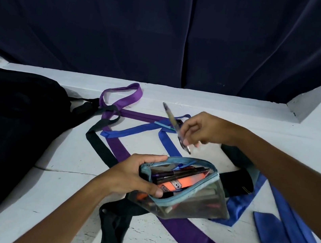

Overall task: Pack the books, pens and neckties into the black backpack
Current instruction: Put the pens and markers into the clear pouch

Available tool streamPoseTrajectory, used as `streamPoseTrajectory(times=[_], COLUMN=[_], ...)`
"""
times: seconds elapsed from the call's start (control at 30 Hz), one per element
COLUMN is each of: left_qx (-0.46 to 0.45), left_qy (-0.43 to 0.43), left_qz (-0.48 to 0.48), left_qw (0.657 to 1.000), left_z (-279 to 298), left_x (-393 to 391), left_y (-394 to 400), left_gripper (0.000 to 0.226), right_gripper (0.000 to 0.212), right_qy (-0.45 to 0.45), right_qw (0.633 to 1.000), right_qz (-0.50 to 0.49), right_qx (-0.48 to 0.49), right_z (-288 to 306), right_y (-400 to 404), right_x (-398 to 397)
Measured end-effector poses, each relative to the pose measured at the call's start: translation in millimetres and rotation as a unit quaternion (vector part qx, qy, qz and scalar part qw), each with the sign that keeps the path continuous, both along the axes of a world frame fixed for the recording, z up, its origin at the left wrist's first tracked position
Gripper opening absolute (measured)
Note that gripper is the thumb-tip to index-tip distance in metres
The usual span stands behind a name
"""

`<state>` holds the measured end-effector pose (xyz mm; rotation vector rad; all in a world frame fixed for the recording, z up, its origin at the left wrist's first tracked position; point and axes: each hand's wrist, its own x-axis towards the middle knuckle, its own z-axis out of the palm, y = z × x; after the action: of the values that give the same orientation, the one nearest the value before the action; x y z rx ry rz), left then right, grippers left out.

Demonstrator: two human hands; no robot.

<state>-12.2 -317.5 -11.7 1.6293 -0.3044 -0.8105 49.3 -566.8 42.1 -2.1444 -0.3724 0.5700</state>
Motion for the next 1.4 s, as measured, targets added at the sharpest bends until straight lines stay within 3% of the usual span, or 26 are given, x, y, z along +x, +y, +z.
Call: streamPoseTrajectory(times=[0.1,0.3,0.43,0.6,0.73,0.83,1.03,1.2,1.3,1.4], left_qx=[0.003,0.021,0.024,0.023,0.031,0.03,0.017,0.01,0.009,0.013], left_qy=[0.0,-0.019,-0.022,-0.022,-0.016,-0.012,-0.007,-0.003,-0.002,-0.008], left_qz=[-0.007,-0.012,-0.018,-0.013,-0.01,-0.008,-0.014,-0.008,-0.008,-0.012], left_qw=[1.0,1.0,0.999,0.999,0.999,0.999,1.0,1.0,1.0,1.0], left_z=[-0.2,0.1,-1.7,-0.4,-0.7,0.9,2.7,-0.6,-1.5,-2.9], left_x=[1.3,4.1,5.9,4.5,4.1,2.8,-0.3,0.1,1.4,2.5], left_y=[0.3,0.1,0.7,-1.0,-0.1,1.0,0.9,1.9,2.9,3.4], left_gripper=[0.08,0.085,0.078,0.074,0.089,0.09,0.076,0.08,0.084,0.087], right_gripper=[0.013,0.011,0.013,0.019,0.019,0.02,0.02,0.015,0.009,0.005], right_qy=[0.056,0.002,-0.022,0.029,-0.035,-0.083,-0.128,-0.132,-0.112,-0.132], right_qw=[0.99,0.932,0.946,0.953,0.979,0.98,0.937,0.935,0.946,0.966], right_qz=[0.089,0.17,0.154,0.161,0.039,-0.071,-0.117,-0.127,-0.143,-0.18], right_qx=[-0.098,-0.321,-0.285,-0.256,-0.195,-0.168,-0.304,-0.303,-0.268,-0.134], right_z=[4.0,4.9,1.0,10.7,10.0,-10.5,-67.1,-79.0,-71.3,-46.2], right_y=[-0.9,16.6,29.2,35.9,26.2,24.7,30.0,26.7,19.0,11.9], right_x=[-11.1,-26.5,-33.8,-27.9,9.1,39.3,65.6,60.6,56.4,45.5])
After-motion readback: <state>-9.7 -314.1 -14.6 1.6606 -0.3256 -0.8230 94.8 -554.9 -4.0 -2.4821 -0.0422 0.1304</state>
